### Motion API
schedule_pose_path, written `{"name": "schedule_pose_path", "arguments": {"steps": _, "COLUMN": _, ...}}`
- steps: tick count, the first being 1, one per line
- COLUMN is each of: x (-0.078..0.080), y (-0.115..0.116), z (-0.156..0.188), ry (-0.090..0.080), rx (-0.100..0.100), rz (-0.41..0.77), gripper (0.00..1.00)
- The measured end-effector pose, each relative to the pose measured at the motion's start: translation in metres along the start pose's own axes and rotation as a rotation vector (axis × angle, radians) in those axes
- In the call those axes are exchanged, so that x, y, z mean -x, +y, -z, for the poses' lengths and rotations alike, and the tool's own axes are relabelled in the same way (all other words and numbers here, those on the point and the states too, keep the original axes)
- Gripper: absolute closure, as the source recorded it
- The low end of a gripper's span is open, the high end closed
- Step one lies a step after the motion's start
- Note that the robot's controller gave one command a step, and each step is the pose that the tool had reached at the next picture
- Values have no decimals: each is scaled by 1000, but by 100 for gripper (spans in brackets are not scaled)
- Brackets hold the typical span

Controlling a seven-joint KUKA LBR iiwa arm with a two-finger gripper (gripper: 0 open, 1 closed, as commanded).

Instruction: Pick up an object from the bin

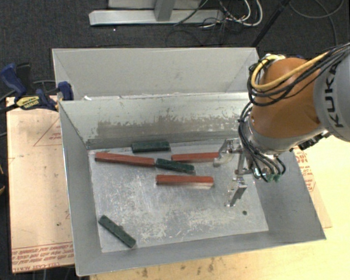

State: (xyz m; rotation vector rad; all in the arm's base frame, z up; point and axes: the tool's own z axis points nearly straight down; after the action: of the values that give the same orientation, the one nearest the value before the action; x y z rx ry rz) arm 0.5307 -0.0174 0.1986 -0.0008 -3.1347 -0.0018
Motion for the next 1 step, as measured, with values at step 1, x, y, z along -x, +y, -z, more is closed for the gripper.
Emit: {"name": "schedule_pose_path", "arguments": {"steps": 1, "x": 2, "y": 0, "z": 3, "ry": -7, "rx": 0, "rz": 1, "gripper": 0}}
